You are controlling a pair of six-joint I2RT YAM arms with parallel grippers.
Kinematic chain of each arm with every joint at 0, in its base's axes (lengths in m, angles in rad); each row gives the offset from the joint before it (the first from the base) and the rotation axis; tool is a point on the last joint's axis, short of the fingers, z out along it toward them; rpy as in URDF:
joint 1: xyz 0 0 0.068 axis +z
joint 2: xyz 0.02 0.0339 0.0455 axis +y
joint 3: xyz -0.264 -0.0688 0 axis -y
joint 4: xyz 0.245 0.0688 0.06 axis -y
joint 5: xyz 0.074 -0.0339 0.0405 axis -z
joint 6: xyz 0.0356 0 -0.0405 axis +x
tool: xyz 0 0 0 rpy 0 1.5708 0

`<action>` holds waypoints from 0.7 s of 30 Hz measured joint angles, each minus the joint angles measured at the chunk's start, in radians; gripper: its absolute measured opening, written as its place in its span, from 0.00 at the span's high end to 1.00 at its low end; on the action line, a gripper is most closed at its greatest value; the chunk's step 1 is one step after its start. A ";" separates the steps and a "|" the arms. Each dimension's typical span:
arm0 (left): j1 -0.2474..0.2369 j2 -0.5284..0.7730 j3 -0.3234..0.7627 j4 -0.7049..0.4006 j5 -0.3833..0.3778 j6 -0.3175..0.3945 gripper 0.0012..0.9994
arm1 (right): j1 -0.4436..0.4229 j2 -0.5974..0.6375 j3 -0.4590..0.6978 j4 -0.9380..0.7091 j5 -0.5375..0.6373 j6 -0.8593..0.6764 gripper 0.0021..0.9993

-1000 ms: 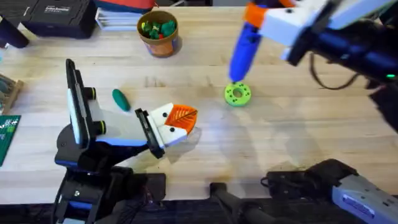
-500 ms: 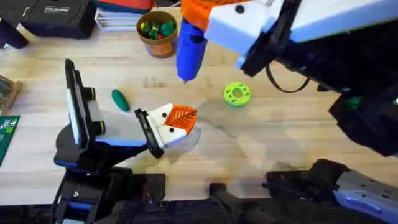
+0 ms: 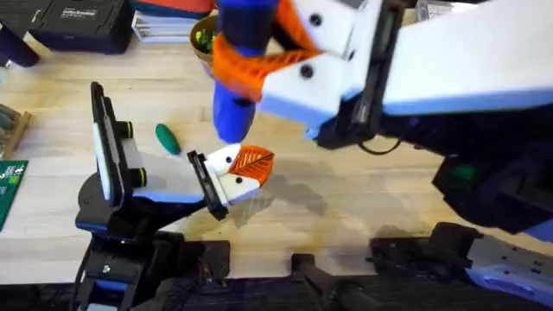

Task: Pick up the gripper from the table and insert it into the empty holder that is missing its gripper. Then pick up a screw, insert it into the mounting hole, and use the screwdriver to tighten it. Finally, clean up the table by picking up the vegetable and placing it into the bucket.

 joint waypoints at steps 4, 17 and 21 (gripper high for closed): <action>0.000 0.000 0.000 0.000 0.000 0.000 1.00 | 0.028 0.027 0.000 0.000 -0.027 -0.018 0.97; 0.000 0.000 0.000 0.000 0.000 0.000 1.00 | 0.038 0.089 0.000 0.001 -0.059 -0.046 0.97; 0.000 0.000 0.000 0.000 0.000 -0.001 1.00 | 0.038 0.102 0.000 0.005 -0.062 -0.047 0.97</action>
